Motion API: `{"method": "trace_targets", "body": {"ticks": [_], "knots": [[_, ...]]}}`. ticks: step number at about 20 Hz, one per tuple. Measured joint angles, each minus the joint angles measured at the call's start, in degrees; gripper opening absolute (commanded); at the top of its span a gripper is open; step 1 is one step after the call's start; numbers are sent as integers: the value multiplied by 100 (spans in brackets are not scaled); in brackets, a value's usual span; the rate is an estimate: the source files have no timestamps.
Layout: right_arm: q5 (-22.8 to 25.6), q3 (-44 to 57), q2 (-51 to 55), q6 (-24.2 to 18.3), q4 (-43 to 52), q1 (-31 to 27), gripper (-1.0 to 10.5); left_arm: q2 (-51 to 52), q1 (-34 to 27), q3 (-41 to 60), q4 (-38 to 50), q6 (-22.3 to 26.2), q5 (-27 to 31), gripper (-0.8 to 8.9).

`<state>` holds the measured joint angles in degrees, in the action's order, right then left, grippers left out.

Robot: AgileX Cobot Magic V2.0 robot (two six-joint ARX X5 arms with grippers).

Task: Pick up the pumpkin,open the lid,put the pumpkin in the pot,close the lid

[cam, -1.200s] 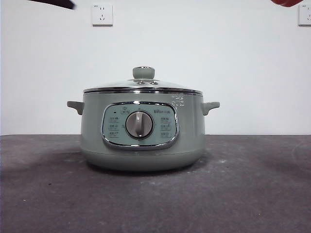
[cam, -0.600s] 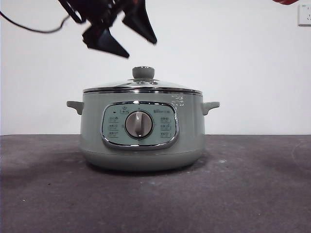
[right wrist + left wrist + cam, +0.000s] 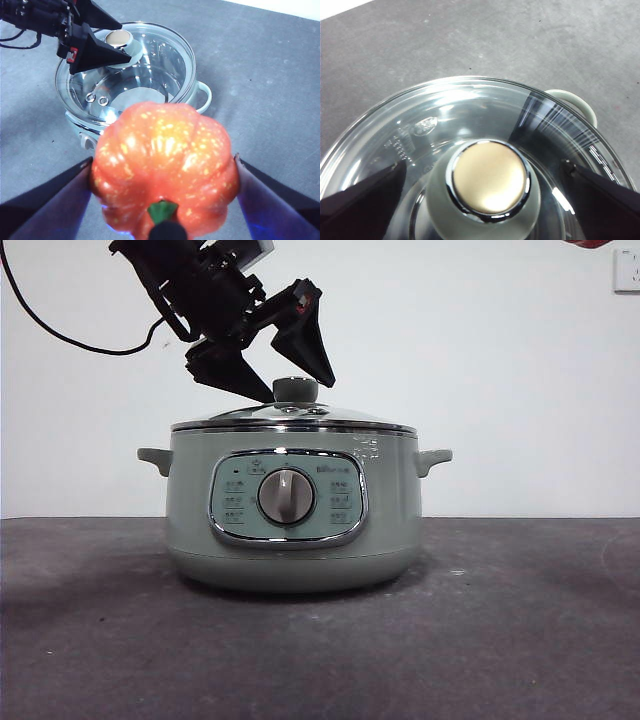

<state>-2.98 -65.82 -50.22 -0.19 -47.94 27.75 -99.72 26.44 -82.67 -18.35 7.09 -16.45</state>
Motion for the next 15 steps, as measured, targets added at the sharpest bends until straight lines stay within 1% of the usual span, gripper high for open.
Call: {"method": "trace_targets", "body": {"ticks": [2,5,7,9,15], "knots": [[0,0,0,0,2,0,-13,0,0,0,-37,4,0,201],[0,0,0,0,52,0,-13,0,0,-2,-160,2,0,64],[0,0,0,0,59,0,-13,0,0,0,-184,22,-24,48],[0,0,0,0,66,0,-13,0,0,-2,-181,44,-22,-10],[0,0,0,2,68,0,-13,0,0,-2,-175,44,-24,-9]]}}
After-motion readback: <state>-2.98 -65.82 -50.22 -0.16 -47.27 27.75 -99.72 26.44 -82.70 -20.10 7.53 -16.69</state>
